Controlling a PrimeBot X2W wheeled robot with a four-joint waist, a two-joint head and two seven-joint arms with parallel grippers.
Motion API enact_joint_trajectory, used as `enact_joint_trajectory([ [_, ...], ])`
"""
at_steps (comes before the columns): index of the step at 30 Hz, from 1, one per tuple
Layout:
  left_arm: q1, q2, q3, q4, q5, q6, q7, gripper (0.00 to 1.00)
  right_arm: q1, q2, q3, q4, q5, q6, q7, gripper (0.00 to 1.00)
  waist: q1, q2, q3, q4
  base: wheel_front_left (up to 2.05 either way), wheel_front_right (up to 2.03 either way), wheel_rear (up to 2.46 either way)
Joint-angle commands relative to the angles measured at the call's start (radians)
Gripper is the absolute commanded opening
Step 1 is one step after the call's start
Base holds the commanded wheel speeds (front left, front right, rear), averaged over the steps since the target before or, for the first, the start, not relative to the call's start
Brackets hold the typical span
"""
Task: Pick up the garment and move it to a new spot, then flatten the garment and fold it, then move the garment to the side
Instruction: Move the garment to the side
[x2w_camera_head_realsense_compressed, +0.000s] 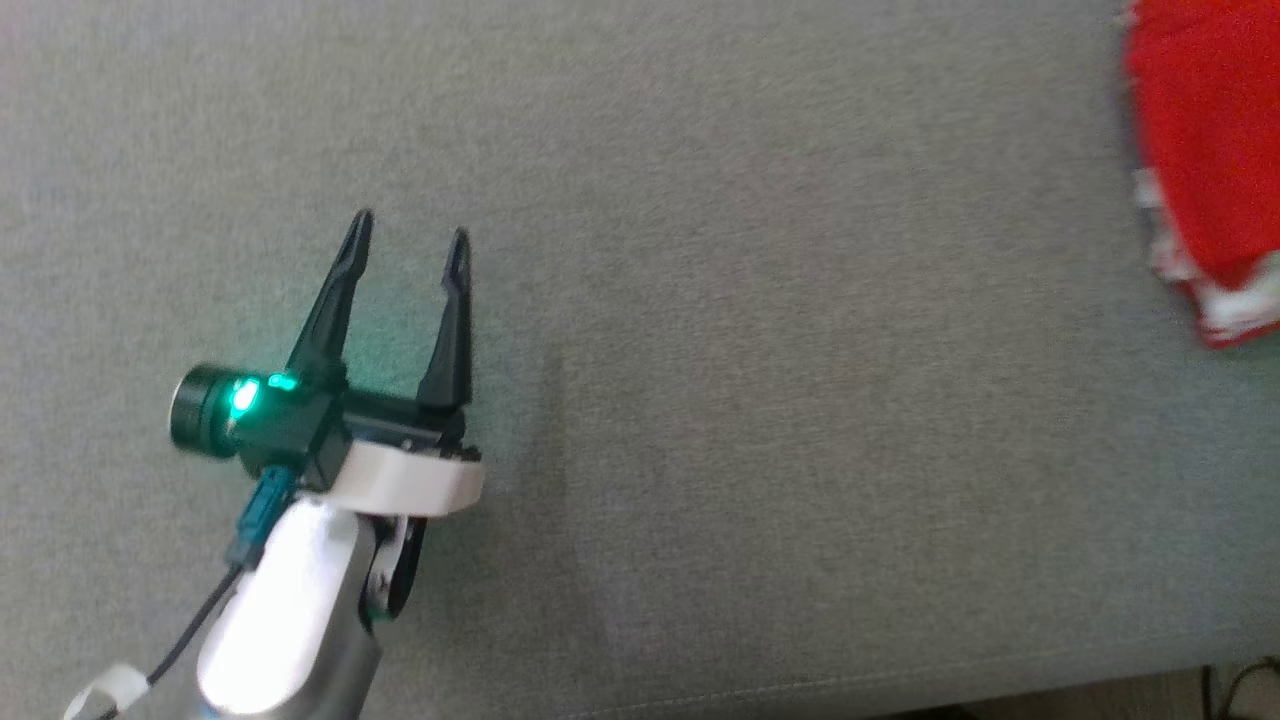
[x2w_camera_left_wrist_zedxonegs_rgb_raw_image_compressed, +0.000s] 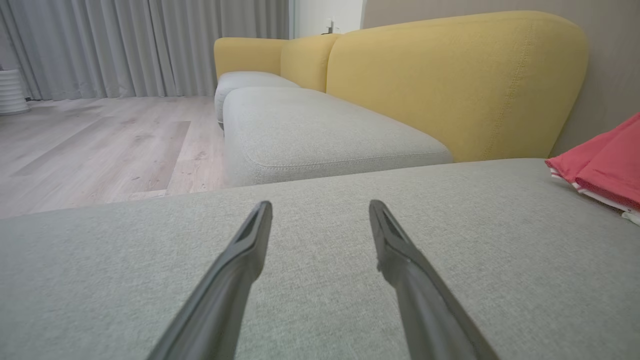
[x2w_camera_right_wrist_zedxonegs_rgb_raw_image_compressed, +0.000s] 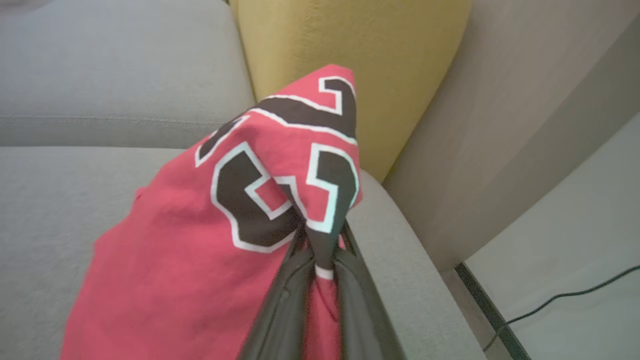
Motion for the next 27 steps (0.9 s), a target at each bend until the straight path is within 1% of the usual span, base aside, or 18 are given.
enact_joint_trajectory([
  [1,-0.041,0.008,0.024,-0.027,0.009,-0.007,-0.008,1.0,-0.021,-0.048,-0.026,-0.022,-0.01,-0.001,-0.002,0.0,-0.0002,0.0,0.034,0.023,0.0,0.0,0.0],
  [4,-0.066,0.005,0.017,-0.022,0.014,-0.015,-0.012,1.0,-0.043,-0.065,-0.101,-0.006,-0.024,-0.001,-0.009,0.0,-0.0002,0.0,0.056,0.031,0.0,0.0,0.0],
  [7,-0.083,0.001,0.013,-0.015,0.016,-0.021,-0.015,1.0,-0.065,-0.06,-0.169,0.025,-0.04,-0.001,-0.008,0.0,-0.0002,0.0,0.071,0.037,0.0,0.0,0.0],
  [8,-0.091,-0.002,0.011,-0.01,0.017,-0.024,-0.016,1.0,-0.075,-0.051,-0.209,0.046,-0.067,-0.001,-0.006,0.0,-0.0002,0.0,0.081,0.042,0.0,0.0,0.0],
  [9,-0.095,-0.003,0.01,-0.007,0.017,-0.026,-0.017,1.0,-0.08,-0.04,-0.23,0.057,-0.075,-0.001,-0.003,0.2,-0.0002,0.0,0.084,0.043,0.0,0.0,0.0],
  [10,-0.097,-0.004,0.01,-0.005,0.017,-0.027,-0.018,1.0,-0.083,-0.032,-0.246,0.064,-0.093,-0.001,0.001,0.78,-0.0002,0.0,0.087,0.045,0.0,0.0,0.0],
  [11,-0.099,-0.005,0.01,-0.003,0.017,-0.029,-0.018,1.0,-0.087,-0.02,-0.258,0.065,-0.102,-0.001,-0.004,0.91,-0.0002,0.0,0.089,0.046,0.0,0.0,0.0],
  [12,-0.099,-0.006,0.009,0.001,0.016,-0.03,-0.019,1.0,-0.089,-0.009,-0.269,0.064,-0.113,-0.001,-0.008,0.89,-0.0002,0.0,0.09,0.048,0.0,0.0,0.0],
  [13,-0.1,-0.006,0.009,0.004,0.016,-0.032,-0.019,1.0,-0.09,0.002,-0.288,0.064,-0.131,-0.001,-0.009,1.0,-0.0002,0.0,0.09,0.049,0.0,0.0,0.0],
  [17,-0.099,-0.011,0.009,0.02,0.014,-0.037,-0.02,1.0,-0.084,0.056,-0.356,0.036,-0.219,-0.001,-0.009,1.0,-0.0002,0.0,0.08,0.056,0.0,0.0,0.0],
  [20,-0.094,-0.015,0.011,0.029,0.014,-0.037,-0.021,1.0,-0.061,0.107,-0.385,-0.01,-0.275,-0.001,-0.012,1.0,-0.0002,0.0,0.06,0.063,0.0,0.0,0.0],
  [23,-0.08,-0.016,0.016,0.033,0.016,-0.035,-0.021,1.0,-0.021,0.176,-0.372,-0.095,-0.298,-0.001,-0.044,1.0,-0.0002,0.0,0.028,0.066,0.0,0.0,0.0],
  [26,-0.054,-0.014,0.024,0.038,0.017,-0.031,-0.021,1.0,0.041,0.27,-0.332,-0.201,-0.297,-0.001,-0.071,1.0,-0.0002,0.0,-0.01,0.068,0.0,0.0,0.0],
  [27,-0.054,-0.014,0.024,0.038,0.017,-0.031,-0.021,1.0,0.041,0.27,-0.332,-0.201,-0.297,-0.001,-0.071,1.0,-0.0002,0.0,-0.01,0.068,0.0,0.0,0.0],
])
